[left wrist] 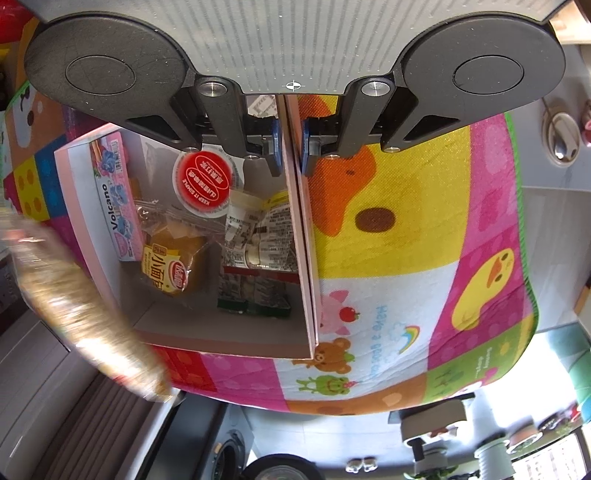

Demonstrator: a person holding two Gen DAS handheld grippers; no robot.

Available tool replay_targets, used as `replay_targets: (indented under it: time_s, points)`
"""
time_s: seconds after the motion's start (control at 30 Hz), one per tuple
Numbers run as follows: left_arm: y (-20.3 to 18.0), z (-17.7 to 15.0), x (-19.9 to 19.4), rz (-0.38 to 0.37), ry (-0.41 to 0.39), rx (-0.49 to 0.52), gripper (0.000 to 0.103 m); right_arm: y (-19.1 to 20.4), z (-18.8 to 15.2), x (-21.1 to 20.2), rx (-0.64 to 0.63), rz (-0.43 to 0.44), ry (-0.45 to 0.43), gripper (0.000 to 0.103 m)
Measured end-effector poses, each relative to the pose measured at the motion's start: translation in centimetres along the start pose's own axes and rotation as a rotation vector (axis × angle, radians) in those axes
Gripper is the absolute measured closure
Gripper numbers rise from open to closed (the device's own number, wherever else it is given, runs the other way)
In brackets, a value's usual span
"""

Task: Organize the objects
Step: 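Carry the grain bar into the pink box and open the right tool, then move the right tool to the wrapped bread roll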

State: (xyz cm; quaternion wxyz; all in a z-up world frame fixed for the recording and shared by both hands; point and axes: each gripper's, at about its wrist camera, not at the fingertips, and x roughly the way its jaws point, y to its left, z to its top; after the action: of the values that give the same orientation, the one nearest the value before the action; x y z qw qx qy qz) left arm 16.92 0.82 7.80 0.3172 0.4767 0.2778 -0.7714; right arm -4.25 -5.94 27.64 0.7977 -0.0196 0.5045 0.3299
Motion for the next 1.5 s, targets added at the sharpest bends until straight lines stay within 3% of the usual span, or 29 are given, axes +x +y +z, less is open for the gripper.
replay_targets:
  time_s: [0.1,0.3,0.53,0.77,1.0,1.13,1.27,1.33,1.37,1.5]
  points:
    - [0.0,0.0,-0.1,-0.002,-0.002,-0.003,0.091,-0.6,-1.7,0.4,-0.024,-0.033,0.037,0.052]
    - [0.1,0.2,-0.1,0.002,0.006,-0.020,0.091,-5.3,-4.4,1.6,0.046,-0.130,0.151,0.049]
    - [-0.2,0.8,0.1,0.019,0.005,-0.011,0.092,-8.6,-4.4,2.7,0.060,-0.194,0.176,0.035]
    - [-1.0,0.7,0.1,0.051,0.003,0.019,0.092,-12.1,-3.1,4.3,0.046,-0.246,0.193,0.025]
    - [-1.1,1.0,0.2,0.071,-0.001,-0.025,0.092,-17.7,1.8,6.7,0.103,-0.278,0.112,0.019]
    - [-1.0,0.8,0.2,0.072,-0.008,-0.039,0.092,-21.2,5.4,9.2,0.174,-0.302,0.048,0.019]
    - [-1.1,1.1,0.0,0.083,-0.008,-0.062,0.092,-23.6,8.2,12.4,0.140,-0.342,0.021,0.020]
    - [-1.1,1.1,-0.2,0.081,-0.016,-0.060,0.092,-24.6,9.0,14.2,0.117,-0.391,0.041,0.041]
    - [-1.1,1.2,-0.2,0.079,-0.017,-0.058,0.092,-25.1,9.1,14.8,0.116,-0.402,0.053,0.046]
    - [-1.1,1.2,-0.2,0.078,-0.019,-0.047,0.092,-26.4,8.0,15.0,0.136,-0.384,0.079,0.049]
